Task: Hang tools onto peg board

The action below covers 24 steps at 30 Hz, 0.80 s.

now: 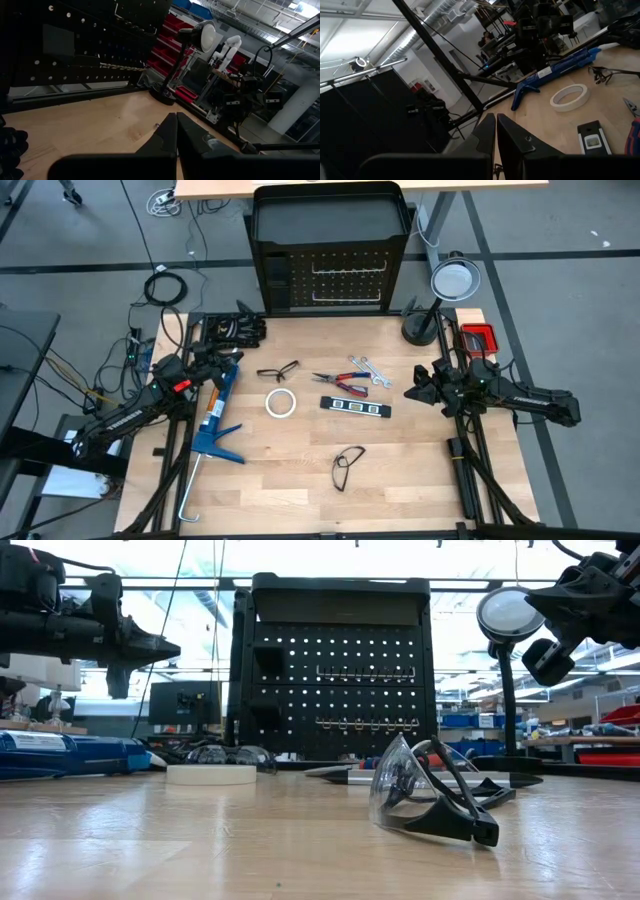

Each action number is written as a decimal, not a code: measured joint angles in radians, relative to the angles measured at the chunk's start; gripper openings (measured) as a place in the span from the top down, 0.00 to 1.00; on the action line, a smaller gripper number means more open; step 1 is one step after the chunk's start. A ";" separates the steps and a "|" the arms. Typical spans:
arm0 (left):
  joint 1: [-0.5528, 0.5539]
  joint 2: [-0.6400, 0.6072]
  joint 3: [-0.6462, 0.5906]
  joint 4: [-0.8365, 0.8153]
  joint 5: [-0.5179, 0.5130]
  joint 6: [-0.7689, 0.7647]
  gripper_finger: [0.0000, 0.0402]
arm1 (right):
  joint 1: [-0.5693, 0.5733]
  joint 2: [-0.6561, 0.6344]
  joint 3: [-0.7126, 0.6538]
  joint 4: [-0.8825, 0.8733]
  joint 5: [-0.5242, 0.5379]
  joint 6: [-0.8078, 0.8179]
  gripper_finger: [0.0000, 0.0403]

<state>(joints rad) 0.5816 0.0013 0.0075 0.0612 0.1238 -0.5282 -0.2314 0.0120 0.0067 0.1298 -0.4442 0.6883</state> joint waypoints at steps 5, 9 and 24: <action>0.000 0.000 0.000 0.000 0.000 0.000 0.99 | 0.000 0.000 0.000 0.000 0.000 0.000 0.93; 0.000 0.000 0.000 0.000 0.000 0.000 0.99 | 0.000 0.000 0.000 0.000 0.000 0.000 0.93; 0.000 0.000 0.000 0.000 0.000 0.000 0.99 | 0.000 0.000 0.000 0.000 0.000 0.000 0.93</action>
<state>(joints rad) 0.5816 0.0011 0.0076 0.0610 0.1237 -0.5284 -0.2314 0.0120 0.0064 0.1295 -0.4442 0.6881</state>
